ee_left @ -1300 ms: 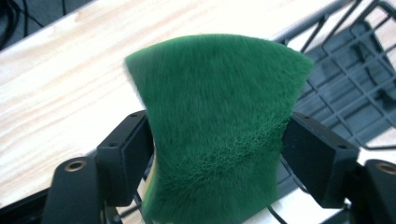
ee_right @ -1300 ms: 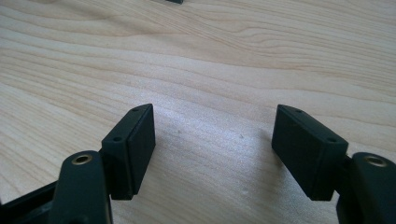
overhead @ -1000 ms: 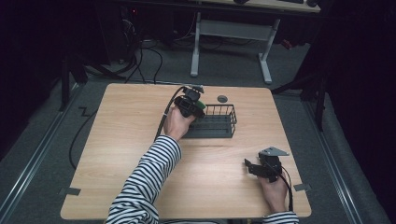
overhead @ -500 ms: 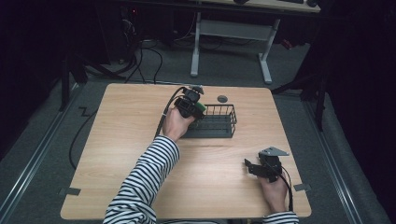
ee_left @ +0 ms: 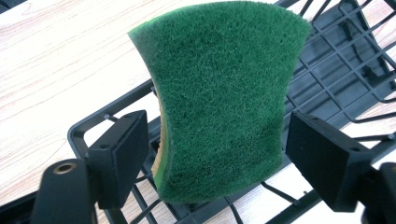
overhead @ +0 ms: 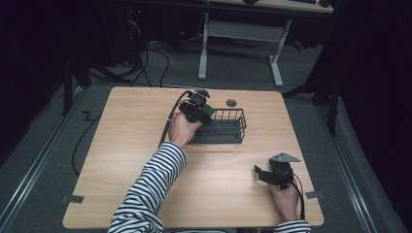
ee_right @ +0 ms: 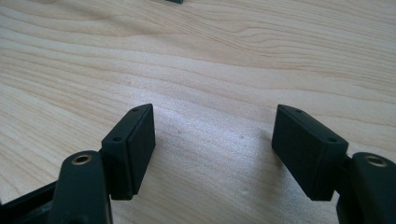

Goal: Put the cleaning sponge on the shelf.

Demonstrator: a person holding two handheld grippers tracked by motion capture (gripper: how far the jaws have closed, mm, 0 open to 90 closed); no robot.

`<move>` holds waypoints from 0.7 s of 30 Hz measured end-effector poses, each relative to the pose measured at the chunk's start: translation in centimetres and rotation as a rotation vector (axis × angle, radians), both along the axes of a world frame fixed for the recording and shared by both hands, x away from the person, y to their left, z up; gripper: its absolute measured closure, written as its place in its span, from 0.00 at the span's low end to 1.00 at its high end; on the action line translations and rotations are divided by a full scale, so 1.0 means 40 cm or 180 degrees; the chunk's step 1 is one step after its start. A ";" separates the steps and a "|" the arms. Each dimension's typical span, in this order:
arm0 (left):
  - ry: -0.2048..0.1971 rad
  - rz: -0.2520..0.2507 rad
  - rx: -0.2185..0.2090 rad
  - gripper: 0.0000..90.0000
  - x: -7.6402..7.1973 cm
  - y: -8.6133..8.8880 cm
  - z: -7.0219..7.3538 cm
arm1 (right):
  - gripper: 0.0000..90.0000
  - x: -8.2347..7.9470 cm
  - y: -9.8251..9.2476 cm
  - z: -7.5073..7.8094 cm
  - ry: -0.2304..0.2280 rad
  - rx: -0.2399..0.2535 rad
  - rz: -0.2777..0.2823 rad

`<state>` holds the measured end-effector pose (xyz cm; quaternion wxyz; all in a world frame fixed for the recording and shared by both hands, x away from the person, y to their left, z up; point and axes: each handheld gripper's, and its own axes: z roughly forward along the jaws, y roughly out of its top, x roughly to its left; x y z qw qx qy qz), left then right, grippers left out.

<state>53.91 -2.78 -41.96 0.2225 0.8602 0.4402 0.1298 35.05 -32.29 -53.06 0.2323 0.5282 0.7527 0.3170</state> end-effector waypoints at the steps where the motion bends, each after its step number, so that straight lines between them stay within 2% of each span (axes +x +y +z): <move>1: -0.0010 -0.0001 -0.0005 0.24 -0.002 0.000 0.001 | 0.34 0.000 0.000 0.000 -0.0001 -0.0001 0.0001; 3: -0.0048 -0.0017 -0.0017 0.23 -0.008 0.004 0.006 | 0.34 0.000 0.000 0.000 -0.0001 0.0000 0.0002; 11: -0.0154 -0.0018 -0.0204 0.22 -0.038 0.048 0.030 | 0.34 0.000 0.000 0.000 -0.0001 -0.0002 0.0002; 14: -0.0199 -0.0046 -0.0182 0.21 -0.054 0.069 0.043 | 0.34 0.000 0.000 0.000 -0.0001 -0.0002 0.0002; 21: -0.0282 -0.0054 -0.0290 0.22 -0.090 0.119 0.065 | 0.34 0.000 0.000 0.000 -0.0002 -0.0004 0.0002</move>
